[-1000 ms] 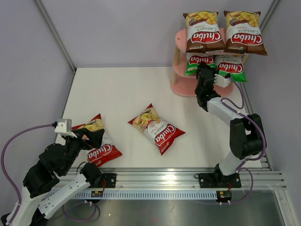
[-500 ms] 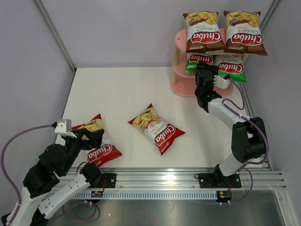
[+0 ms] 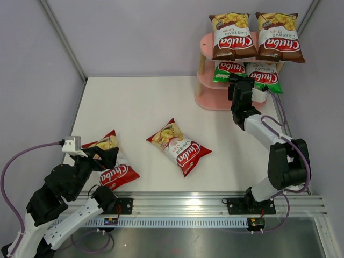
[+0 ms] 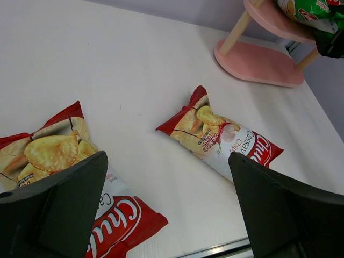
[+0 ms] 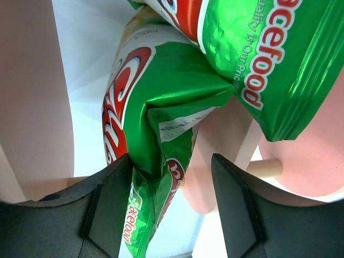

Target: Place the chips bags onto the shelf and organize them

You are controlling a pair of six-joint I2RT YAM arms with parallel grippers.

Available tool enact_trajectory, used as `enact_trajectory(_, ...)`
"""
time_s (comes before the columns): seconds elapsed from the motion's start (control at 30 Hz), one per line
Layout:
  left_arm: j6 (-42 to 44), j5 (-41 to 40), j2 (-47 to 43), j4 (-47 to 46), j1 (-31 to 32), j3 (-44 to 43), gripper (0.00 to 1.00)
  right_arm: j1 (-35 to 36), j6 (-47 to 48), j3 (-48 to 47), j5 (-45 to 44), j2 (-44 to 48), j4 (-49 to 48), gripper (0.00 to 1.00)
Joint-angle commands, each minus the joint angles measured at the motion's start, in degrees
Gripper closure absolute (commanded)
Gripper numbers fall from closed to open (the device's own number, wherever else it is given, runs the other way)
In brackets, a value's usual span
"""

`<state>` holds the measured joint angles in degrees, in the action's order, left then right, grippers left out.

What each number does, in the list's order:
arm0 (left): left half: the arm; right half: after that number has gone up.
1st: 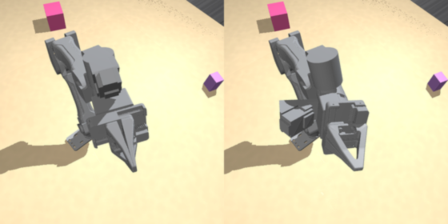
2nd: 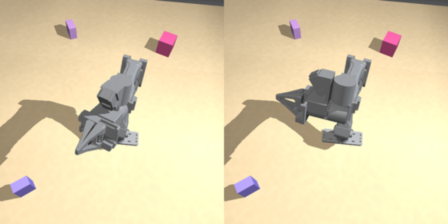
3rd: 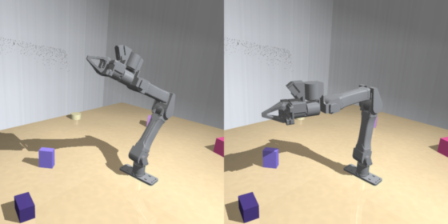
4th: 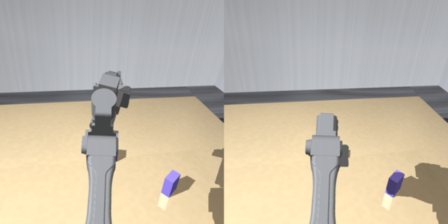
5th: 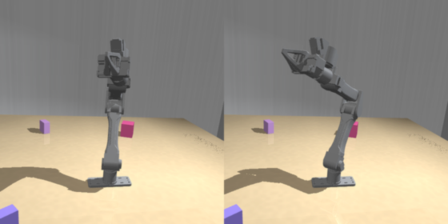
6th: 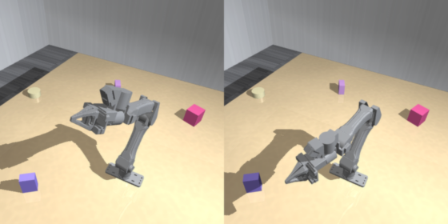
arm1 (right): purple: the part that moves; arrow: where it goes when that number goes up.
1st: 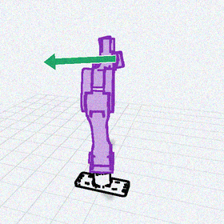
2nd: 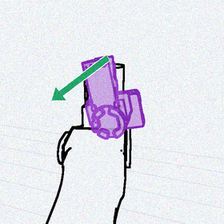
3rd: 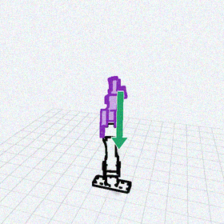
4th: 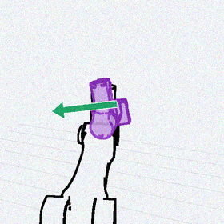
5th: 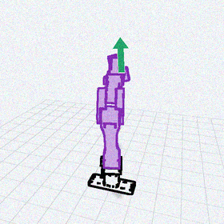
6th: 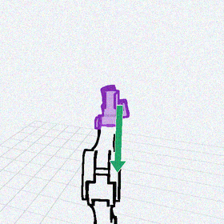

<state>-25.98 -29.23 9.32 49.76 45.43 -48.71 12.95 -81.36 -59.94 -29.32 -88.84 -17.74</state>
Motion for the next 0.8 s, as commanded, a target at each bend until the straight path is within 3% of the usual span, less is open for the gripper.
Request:
enact_trajectory(0.0, -0.2, -1.6, 0.5, -1.3, 0.2, -0.2, 0.01, -0.9, 0.3, 0.1, 4.7, -0.5, -1.2, 0.34)
enact_trajectory(0.4, -1.5, -3.2, 3.2, 0.5, 0.2, -1.5, 0.01, -2.0, 0.6, 1.1, 9.4, 2.4, 0.6, 0.35)
enact_trajectory(0.77, -4.6, -0.7, 10.0, -1.7, 0.2, -2.3, 0.01, -5.7, 3.8, 2.8, 16.1, 11.5, 1.4, 0.22)
